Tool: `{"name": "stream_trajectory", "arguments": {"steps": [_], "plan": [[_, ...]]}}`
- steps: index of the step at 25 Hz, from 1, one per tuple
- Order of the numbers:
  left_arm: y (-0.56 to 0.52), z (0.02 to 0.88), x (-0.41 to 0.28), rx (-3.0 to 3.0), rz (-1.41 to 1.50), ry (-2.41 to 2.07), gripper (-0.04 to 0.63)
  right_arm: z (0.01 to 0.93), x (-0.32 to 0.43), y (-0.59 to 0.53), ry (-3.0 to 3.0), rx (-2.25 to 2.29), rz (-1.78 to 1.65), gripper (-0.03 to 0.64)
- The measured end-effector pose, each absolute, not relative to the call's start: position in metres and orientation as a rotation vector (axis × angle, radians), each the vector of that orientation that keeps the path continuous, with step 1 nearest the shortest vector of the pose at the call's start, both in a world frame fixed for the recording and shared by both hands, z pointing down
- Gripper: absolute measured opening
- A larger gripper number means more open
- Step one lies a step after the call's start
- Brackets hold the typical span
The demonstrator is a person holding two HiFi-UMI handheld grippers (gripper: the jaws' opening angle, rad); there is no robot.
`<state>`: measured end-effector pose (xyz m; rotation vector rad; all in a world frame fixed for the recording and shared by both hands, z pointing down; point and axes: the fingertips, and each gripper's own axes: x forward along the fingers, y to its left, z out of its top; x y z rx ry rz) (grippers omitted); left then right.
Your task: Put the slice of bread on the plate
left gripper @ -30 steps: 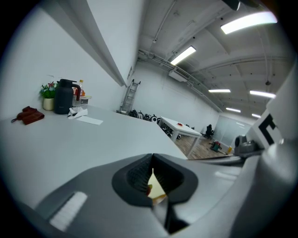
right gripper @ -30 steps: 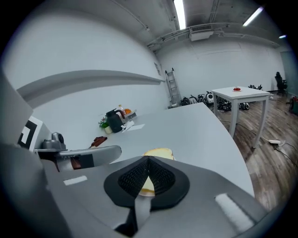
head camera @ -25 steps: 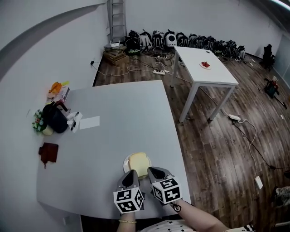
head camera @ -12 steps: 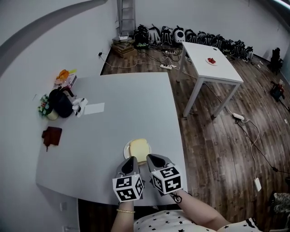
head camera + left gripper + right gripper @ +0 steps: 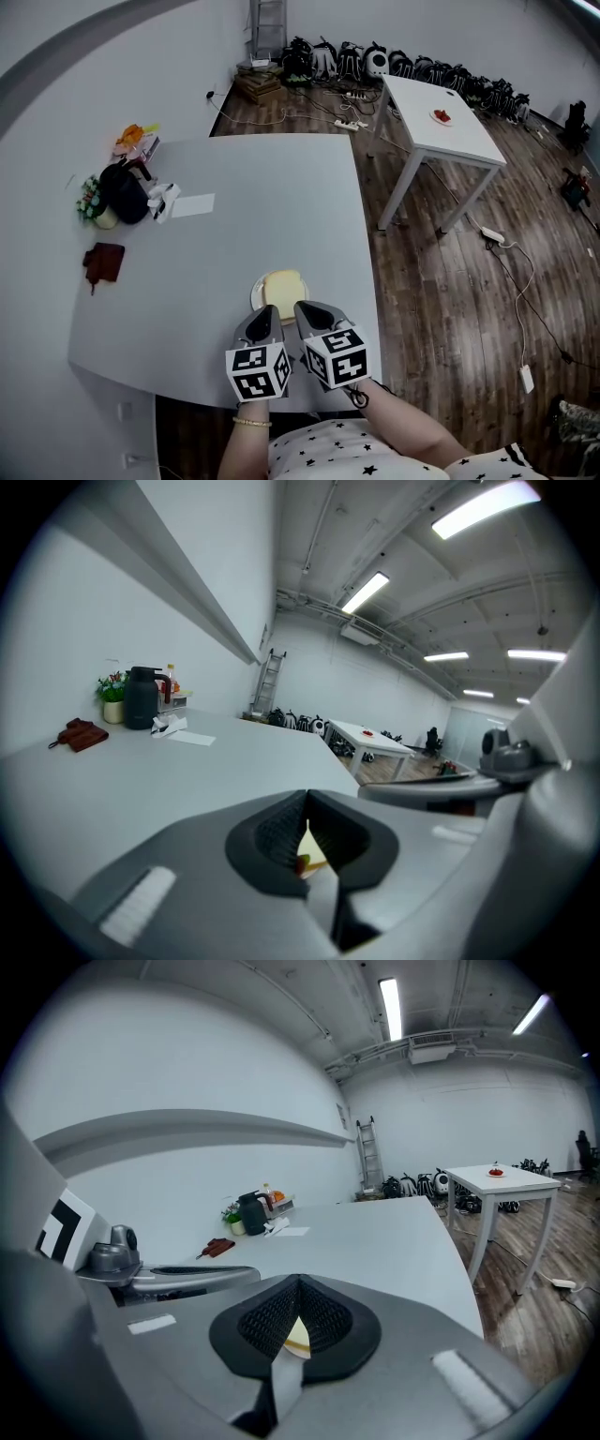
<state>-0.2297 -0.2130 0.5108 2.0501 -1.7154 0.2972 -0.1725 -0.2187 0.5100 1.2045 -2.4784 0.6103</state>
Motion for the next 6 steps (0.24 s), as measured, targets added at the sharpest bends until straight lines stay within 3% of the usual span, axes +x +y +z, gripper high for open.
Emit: {"name": "stream_trajectory", "arguments": {"steps": [6], "plan": [[-0.2212, 0.5101, -0.2321, 2.045, 0.285, -1.723, 0.008, 0.5120, -0.1712, -0.2259, -2.473, 1.205, 0.602, -0.002]]}}
